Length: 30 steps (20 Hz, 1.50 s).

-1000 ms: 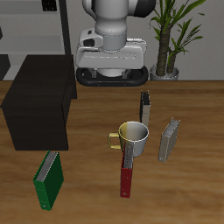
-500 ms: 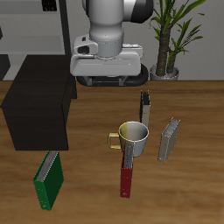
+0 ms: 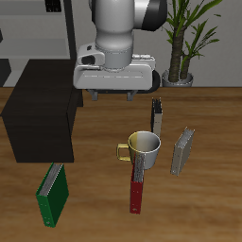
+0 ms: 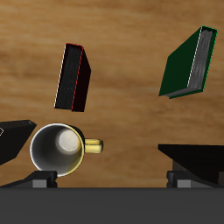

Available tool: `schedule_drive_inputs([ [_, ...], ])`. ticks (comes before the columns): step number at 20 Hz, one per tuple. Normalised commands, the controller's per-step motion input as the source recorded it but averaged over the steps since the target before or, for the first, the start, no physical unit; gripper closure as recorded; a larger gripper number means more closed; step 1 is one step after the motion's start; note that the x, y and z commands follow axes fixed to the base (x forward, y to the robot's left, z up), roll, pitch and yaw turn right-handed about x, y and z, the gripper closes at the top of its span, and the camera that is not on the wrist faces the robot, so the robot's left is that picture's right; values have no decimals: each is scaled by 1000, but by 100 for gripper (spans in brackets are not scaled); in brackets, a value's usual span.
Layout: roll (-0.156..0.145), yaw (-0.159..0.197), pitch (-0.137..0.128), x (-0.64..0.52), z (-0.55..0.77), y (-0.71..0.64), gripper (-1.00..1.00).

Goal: Place the red book upright on top of the shelf

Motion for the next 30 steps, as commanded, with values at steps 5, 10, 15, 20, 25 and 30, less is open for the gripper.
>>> schedule_drive_inputs([
  [5,-8,-21,-12,206,-18,98,-100],
  [10,2,-20,-9,244,-48,218,-100],
  [15,7,8,-15,131,-60,271,-100],
  [20,4,5,-6,184,-192,200,-100],
  [25,-10,-16,-24,123,-180,9,-100],
  [30,-3,-26,-56,84,-258,56,-100],
])
